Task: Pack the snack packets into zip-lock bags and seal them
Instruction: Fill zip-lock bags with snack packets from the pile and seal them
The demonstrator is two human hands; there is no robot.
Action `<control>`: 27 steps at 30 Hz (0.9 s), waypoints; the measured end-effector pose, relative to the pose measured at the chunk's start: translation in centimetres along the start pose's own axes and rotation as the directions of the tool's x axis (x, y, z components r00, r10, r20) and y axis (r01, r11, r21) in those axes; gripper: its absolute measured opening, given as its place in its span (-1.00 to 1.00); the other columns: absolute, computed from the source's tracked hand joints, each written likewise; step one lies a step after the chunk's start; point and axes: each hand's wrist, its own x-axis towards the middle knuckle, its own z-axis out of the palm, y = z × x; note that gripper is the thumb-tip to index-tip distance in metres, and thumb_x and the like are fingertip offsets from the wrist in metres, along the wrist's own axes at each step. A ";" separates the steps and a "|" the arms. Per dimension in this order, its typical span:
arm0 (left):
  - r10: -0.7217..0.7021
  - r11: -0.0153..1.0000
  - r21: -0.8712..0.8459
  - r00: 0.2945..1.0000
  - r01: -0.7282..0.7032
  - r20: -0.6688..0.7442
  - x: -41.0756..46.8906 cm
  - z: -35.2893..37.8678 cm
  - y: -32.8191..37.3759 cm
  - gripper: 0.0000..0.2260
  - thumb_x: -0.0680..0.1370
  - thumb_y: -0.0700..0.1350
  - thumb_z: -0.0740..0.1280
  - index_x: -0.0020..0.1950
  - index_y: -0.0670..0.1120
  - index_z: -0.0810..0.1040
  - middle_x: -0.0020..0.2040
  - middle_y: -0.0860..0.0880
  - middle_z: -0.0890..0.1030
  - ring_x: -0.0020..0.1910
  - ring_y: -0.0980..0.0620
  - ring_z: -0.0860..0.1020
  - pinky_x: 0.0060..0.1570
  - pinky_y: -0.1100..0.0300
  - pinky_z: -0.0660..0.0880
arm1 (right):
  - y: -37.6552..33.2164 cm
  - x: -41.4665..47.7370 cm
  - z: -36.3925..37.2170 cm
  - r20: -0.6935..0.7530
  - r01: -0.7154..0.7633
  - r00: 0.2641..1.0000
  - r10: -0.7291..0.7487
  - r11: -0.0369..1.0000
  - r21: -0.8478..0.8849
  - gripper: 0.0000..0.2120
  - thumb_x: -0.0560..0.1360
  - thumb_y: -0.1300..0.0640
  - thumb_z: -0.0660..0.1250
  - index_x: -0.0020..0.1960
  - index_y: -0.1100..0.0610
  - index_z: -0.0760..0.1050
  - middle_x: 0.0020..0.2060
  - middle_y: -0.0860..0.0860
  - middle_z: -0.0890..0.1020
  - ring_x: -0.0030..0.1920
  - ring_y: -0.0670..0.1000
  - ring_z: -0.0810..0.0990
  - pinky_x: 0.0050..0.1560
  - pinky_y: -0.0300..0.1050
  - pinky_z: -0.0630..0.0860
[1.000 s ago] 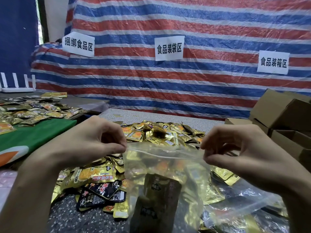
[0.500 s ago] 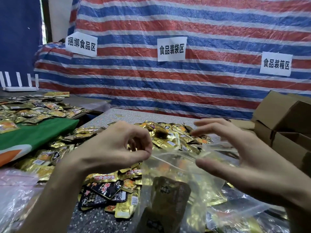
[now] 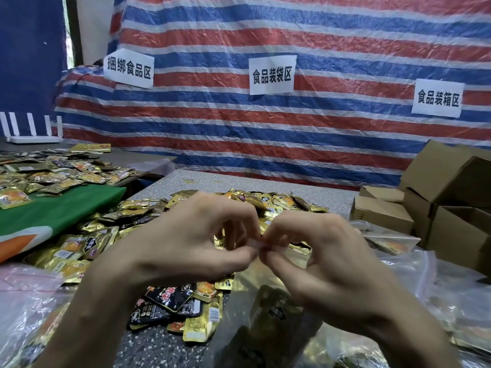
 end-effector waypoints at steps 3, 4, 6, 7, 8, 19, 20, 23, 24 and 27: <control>-0.003 1.000 -0.021 0.997 0.005 0.071 -0.1 0.0 -0.5 -0.95 0.51 -0.02 0.41 -0.16 0.09 0.60 -0.28 0.19 0.57 -0.25 0.17 0.53 -0.26 0.37 0.37 | -0.2 0.1 0.4 -0.016 -0.006 1.000 0.005 1.000 -0.016 -0.83 0.34 -0.08 0.28 -0.09 -0.12 0.55 -0.24 -0.15 0.61 -0.20 -0.11 0.52 -0.20 -0.01 0.49; -0.006 0.999 -0.041 0.997 0.009 0.080 -0.1 -0.1 -0.6 -0.94 0.53 -0.03 0.42 -0.15 0.10 0.61 -0.28 0.20 0.57 -0.25 0.18 0.53 -0.25 0.37 0.38 | -0.2 0.2 0.4 -0.025 -0.013 1.000 0.013 1.000 -0.006 -0.83 0.34 -0.09 0.28 -0.09 -0.12 0.55 -0.25 -0.15 0.62 -0.19 -0.10 0.54 -0.20 -0.01 0.50; -0.019 0.997 -0.068 0.996 0.025 0.087 -0.2 -0.2 -1.0 -0.94 0.54 -0.01 0.41 -0.14 0.08 0.63 -0.26 0.17 0.61 -0.23 0.14 0.55 -0.25 0.31 0.42 | -0.1 0.2 0.5 -0.044 -0.033 0.998 0.035 0.999 0.028 -0.83 0.35 -0.10 0.32 -0.10 -0.12 0.58 -0.25 -0.19 0.65 -0.17 -0.13 0.59 -0.16 -0.02 0.53; -0.020 0.997 -0.070 0.996 0.026 0.083 -0.2 -0.2 -1.1 -0.93 0.53 0.00 0.40 -0.14 0.07 0.63 -0.26 0.14 0.61 -0.23 0.12 0.56 -0.24 0.24 0.45 | 0.0 0.2 0.5 -0.041 -0.041 0.998 0.043 0.998 0.044 -0.85 0.36 -0.10 0.36 -0.10 -0.11 0.60 -0.26 -0.22 0.65 -0.16 -0.15 0.60 -0.14 -0.02 0.54; -0.012 0.997 -0.070 0.997 0.018 0.074 -0.1 -0.2 -1.3 -0.92 0.53 0.00 0.40 -0.15 0.06 0.62 -0.27 0.13 0.61 -0.24 0.10 0.57 -0.25 0.21 0.46 | 0.1 0.2 0.5 -0.032 -0.045 0.998 0.047 0.997 0.059 -0.87 0.38 -0.09 0.39 -0.11 -0.10 0.62 -0.26 -0.24 0.66 -0.16 -0.17 0.60 -0.13 -0.01 0.54; -0.045 0.988 -0.145 0.999 0.044 -0.006 -0.6 -0.8 -3.2 -0.80 0.44 0.11 0.40 -0.23 0.00 0.63 -0.33 0.00 0.60 -0.32 0.00 0.55 -0.29 -0.09 0.48 | 2.7 0.7 -0.5 0.136 -0.116 0.986 0.100 0.986 0.122 -0.87 0.45 -0.14 0.43 -0.15 -0.10 0.67 -0.18 -0.23 0.69 -0.06 -0.21 0.61 0.05 -0.01 0.57; -0.043 0.988 -0.147 0.999 0.041 -0.012 -0.6 -0.8 -3.2 -0.79 0.44 0.11 0.40 -0.23 -0.01 0.63 -0.33 -0.02 0.61 -0.33 -0.01 0.55 -0.29 -0.10 0.48 | 2.9 0.6 -0.6 0.151 -0.118 0.984 0.100 0.986 0.118 -0.87 0.46 -0.14 0.43 -0.16 -0.11 0.66 -0.18 -0.23 0.69 -0.06 -0.21 0.61 0.05 -0.01 0.57; -0.039 0.989 -0.146 0.999 0.038 -0.004 -0.4 -0.6 -3.3 -0.79 0.45 0.12 0.39 -0.22 0.00 0.64 -0.32 0.01 0.61 -0.32 -0.01 0.56 -0.28 -0.07 0.48 | 3.4 0.6 -0.9 0.181 -0.114 0.980 0.087 0.983 0.143 -0.90 0.48 -0.07 0.46 -0.17 -0.07 0.67 -0.20 -0.21 0.69 -0.08 -0.17 0.63 0.06 0.04 0.57; -0.035 0.989 -0.143 0.999 0.035 -0.001 -0.4 -0.5 -3.3 -0.79 0.45 0.12 0.39 -0.22 0.00 0.64 -0.32 0.01 0.61 -0.31 -0.01 0.56 -0.27 -0.07 0.48 | 3.6 0.5 -1.1 0.187 -0.116 0.979 0.086 0.981 0.158 -0.90 0.48 -0.05 0.46 -0.17 -0.05 0.67 -0.21 -0.20 0.69 -0.08 -0.16 0.64 0.07 0.07 0.57; -0.013 0.993 -0.117 1.000 0.010 -0.020 -0.4 -0.5 -3.6 -0.79 0.45 0.12 0.40 -0.23 0.00 0.64 -0.34 0.04 0.60 -0.32 0.02 0.55 -0.29 0.03 0.47 | 4.1 0.4 -1.6 0.222 -0.129 0.971 0.086 0.974 0.188 -0.91 0.48 -0.02 0.46 -0.17 -0.05 0.68 -0.21 -0.18 0.69 -0.08 -0.13 0.64 0.09 0.11 0.57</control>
